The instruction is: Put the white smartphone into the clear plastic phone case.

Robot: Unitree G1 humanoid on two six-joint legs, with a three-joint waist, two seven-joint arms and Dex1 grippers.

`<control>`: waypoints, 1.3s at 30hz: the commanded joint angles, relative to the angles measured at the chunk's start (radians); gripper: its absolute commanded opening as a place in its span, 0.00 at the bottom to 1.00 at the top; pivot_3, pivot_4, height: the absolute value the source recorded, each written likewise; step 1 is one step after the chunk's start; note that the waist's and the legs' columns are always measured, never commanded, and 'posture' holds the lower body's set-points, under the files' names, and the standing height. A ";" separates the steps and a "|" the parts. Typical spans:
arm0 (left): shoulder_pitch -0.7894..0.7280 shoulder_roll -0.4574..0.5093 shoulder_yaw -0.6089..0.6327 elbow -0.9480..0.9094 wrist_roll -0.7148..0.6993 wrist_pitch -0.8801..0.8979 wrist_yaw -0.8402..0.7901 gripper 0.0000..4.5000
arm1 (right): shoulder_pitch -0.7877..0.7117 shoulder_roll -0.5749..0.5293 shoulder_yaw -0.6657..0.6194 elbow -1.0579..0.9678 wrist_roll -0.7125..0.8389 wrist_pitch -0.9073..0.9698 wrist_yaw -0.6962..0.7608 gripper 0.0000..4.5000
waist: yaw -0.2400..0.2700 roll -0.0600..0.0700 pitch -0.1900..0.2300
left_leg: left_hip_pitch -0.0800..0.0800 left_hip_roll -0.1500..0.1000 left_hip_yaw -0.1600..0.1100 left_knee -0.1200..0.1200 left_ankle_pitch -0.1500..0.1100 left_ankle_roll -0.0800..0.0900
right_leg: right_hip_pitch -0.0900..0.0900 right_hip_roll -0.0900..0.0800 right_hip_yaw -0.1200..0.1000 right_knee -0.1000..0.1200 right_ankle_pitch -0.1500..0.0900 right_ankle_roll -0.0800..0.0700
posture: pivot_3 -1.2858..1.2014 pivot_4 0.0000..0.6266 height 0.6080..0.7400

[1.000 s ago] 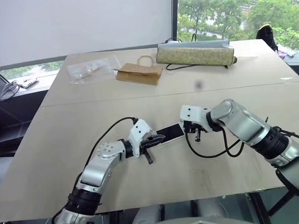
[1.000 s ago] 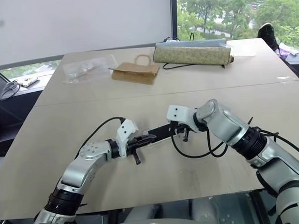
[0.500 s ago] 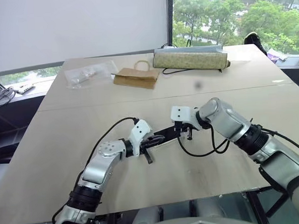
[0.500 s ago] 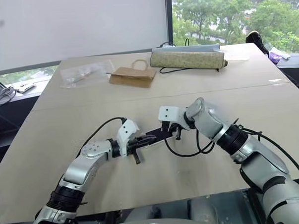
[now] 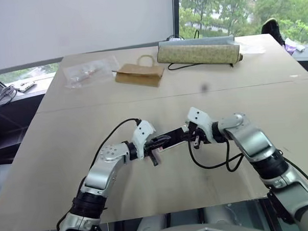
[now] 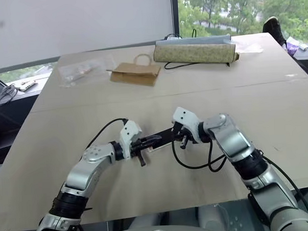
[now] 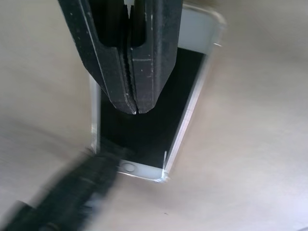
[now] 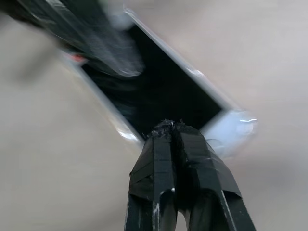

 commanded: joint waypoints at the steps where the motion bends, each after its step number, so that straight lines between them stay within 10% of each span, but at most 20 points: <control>1: 0.018 0.005 0.009 0.020 0.005 -0.015 -0.001 0.01 | 0.045 -0.085 -0.049 -0.143 0.020 0.039 -0.046 0.00 | 0.001 0.001 0.001 | -0.006 0.000 -0.001 0.001 0.000 0.000 | -0.005 0.000 0.000 -0.001 0.000 0.000 | 0.52 0.24 1.00; 11: 0.030 0.027 0.016 0.007 -0.003 -0.039 -0.017 0.01 | 0.159 -0.174 0.001 -0.180 0.040 -0.031 -0.140 0.00 | 0.028 -0.002 0.009 | -0.008 -0.004 -0.007 0.002 0.000 0.001 | -0.001 -0.004 -0.006 -0.008 0.001 -0.001 | 0.52 0.24 1.00; 22: 0.118 0.099 0.238 -0.282 -0.238 0.104 -0.021 0.00 | 0.332 -0.105 -0.423 -0.489 0.311 -0.112 -0.188 0.06 | 0.025 -0.004 0.032 | -0.015 -0.003 -0.010 0.003 0.000 0.001 | -0.006 -0.003 -0.012 -0.009 0.001 -0.001 | 0.52 0.24 1.00; 32: 0.396 0.234 0.475 -0.473 -0.362 0.205 -0.017 0.91 | 0.913 -0.179 -0.708 -0.669 0.342 -0.322 -0.167 1.00 | 0.033 -0.002 0.036 | -0.009 -0.003 -0.007 0.003 -0.001 0.001 | 0.001 -0.004 -0.011 -0.010 0.001 -0.001 | 0.52 0.24 1.00; 39: 0.529 0.247 0.566 -0.496 -0.395 0.230 -0.010 1.00 | 1.048 -0.157 -0.778 -0.654 0.344 -0.470 -0.199 1.00 | 0.030 -0.002 0.036 | -0.008 -0.001 -0.006 0.006 -0.001 0.001 | 0.002 -0.001 -0.011 -0.010 0.001 -0.001 | 0.52 0.24 1.00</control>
